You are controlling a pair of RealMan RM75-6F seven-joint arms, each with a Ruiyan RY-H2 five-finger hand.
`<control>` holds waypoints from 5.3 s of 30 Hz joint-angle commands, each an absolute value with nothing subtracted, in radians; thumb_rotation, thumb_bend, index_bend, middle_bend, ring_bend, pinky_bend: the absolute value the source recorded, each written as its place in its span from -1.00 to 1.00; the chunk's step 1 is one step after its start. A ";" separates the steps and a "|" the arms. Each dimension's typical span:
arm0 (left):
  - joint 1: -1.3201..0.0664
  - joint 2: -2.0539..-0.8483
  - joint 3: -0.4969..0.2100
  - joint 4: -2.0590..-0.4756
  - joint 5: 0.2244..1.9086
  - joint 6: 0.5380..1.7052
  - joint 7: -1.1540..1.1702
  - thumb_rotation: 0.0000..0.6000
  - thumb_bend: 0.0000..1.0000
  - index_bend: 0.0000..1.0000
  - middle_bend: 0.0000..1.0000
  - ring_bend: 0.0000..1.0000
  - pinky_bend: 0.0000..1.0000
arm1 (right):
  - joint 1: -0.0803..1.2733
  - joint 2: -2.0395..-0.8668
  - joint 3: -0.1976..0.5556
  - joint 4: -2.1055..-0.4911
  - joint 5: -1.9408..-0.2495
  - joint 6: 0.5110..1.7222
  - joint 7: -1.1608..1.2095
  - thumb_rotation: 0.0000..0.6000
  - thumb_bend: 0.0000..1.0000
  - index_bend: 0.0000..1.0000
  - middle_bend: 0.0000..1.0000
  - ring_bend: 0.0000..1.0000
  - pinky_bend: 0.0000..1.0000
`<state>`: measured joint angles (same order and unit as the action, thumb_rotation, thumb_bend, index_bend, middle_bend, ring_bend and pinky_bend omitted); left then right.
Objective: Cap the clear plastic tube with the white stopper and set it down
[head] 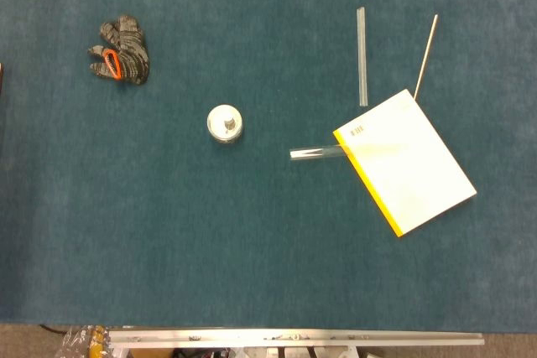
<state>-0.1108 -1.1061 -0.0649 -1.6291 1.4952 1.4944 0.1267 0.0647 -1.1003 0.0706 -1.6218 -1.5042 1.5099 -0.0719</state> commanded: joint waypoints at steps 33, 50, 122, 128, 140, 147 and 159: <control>-0.118 -1.068 -0.048 -1.638 1.538 1.493 0.088 1.00 -0.26 -0.23 -0.22 -0.45 -0.46 | 0.395 -1.084 0.162 -1.894 -1.413 1.086 -0.097 1.00 -0.61 0.01 -0.35 -0.56 -0.33; -0.109 -1.059 -0.034 -1.625 1.558 1.505 0.056 1.00 -0.26 -0.23 -0.24 -0.45 -0.45 | 0.605 -1.307 0.160 -1.861 -1.163 0.926 -0.448 1.00 -0.71 0.03 -0.35 -0.58 -0.35; -0.130 -1.110 -0.011 -1.470 1.569 1.466 -0.111 1.00 -0.26 -0.24 -0.29 -0.45 -0.49 | 0.837 -1.698 0.049 -1.542 -0.877 0.964 -0.809 1.00 -0.49 0.03 -0.39 -0.74 -0.52; -0.129 -1.112 -0.011 -1.464 1.569 1.469 -0.116 1.00 -0.26 -0.24 -0.30 -0.45 -0.49 | 0.843 -1.706 0.051 -1.537 -0.866 0.966 -0.813 1.00 -0.49 0.03 -0.39 -0.74 -0.52; -0.127 -1.114 -0.008 -1.454 1.567 1.471 -0.127 1.00 -0.26 -0.24 -0.30 -0.45 -0.49 | 0.850 -1.714 0.054 -1.535 -0.843 0.972 -0.814 1.00 -0.48 0.05 -0.39 -0.74 -0.52; -0.129 -1.113 -0.011 -1.455 1.567 1.473 -0.129 1.00 -0.26 -0.24 -0.30 -0.45 -0.49 | 0.844 -1.682 0.065 -1.566 -0.846 0.985 -0.790 1.00 -0.45 0.08 -0.39 -0.74 -0.52; -0.193 -1.062 -0.021 -1.528 1.608 1.418 -0.104 1.00 -0.26 -0.23 -0.30 -0.45 -0.49 | 0.791 -1.507 0.102 -1.706 -0.907 1.035 -0.654 1.00 -0.44 0.14 -0.38 -0.74 -0.52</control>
